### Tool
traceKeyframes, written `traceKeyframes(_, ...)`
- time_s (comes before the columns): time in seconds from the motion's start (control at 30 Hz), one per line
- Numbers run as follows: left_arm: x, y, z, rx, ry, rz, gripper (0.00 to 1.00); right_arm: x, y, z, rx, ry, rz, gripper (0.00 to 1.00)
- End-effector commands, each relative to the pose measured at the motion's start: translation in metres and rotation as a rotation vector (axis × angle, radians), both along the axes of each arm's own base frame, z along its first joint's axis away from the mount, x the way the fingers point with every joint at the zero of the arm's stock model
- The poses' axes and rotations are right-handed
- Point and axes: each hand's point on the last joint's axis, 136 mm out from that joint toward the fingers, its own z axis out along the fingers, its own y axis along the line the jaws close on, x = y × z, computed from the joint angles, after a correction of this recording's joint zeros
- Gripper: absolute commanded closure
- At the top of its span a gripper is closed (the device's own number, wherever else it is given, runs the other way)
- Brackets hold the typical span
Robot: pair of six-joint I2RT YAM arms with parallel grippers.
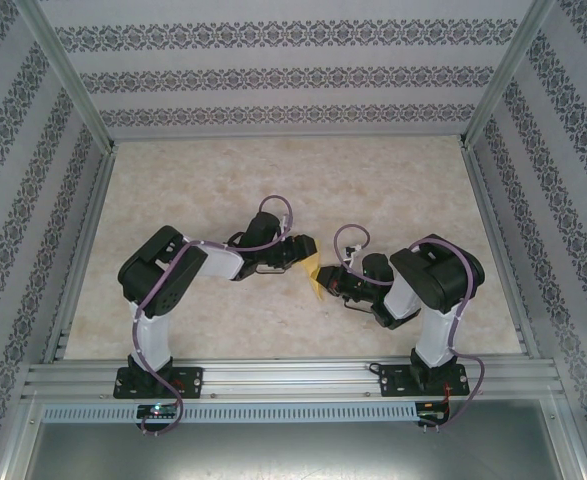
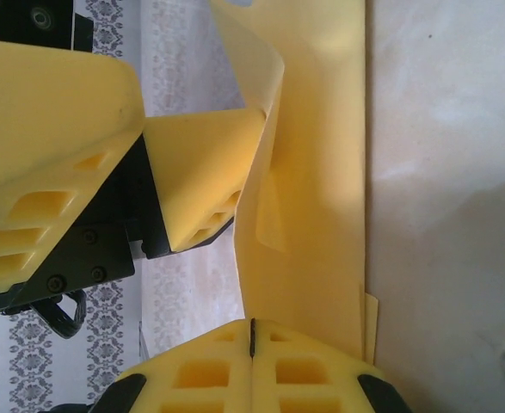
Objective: Fold a paper plane with a square sheet of paper (pick it up from the middle)
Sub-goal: Fold the wing for the fifth time at the center of the table.
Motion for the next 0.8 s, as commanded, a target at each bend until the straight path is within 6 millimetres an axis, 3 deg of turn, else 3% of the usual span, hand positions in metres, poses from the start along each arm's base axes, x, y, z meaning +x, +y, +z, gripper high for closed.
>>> traceKeyframes(0.0,-0.001,-0.004,-0.011,0.003,0.014,-0.003,0.44,-0.006,-0.009,-0.019,-0.055,0.066,-0.022,1.0)
traceKeyframes(0.17,-0.003,0.0,-0.017,0.055,0.025,-0.013,0.45,-0.006,-0.012,-0.02,-0.083,0.082,-0.031,0.99)
traceKeyframes(0.23,-0.004,0.001,-0.021,0.077,0.046,-0.021,0.45,-0.005,-0.013,-0.015,-0.087,0.079,-0.037,0.9)
traceKeyframes(0.47,-0.01,0.005,-0.038,0.168,0.133,-0.043,0.52,-0.013,-0.025,-0.015,-0.245,0.122,-0.022,0.78)
traceKeyframes(0.6,-0.01,0.005,-0.039,0.162,0.138,-0.037,0.52,-0.016,-0.022,-0.008,-0.285,0.12,0.017,0.77)
traceKeyframes(0.77,-0.01,0.004,-0.039,0.16,0.138,-0.041,0.51,-0.015,-0.013,0.002,-0.348,0.072,0.067,0.64)
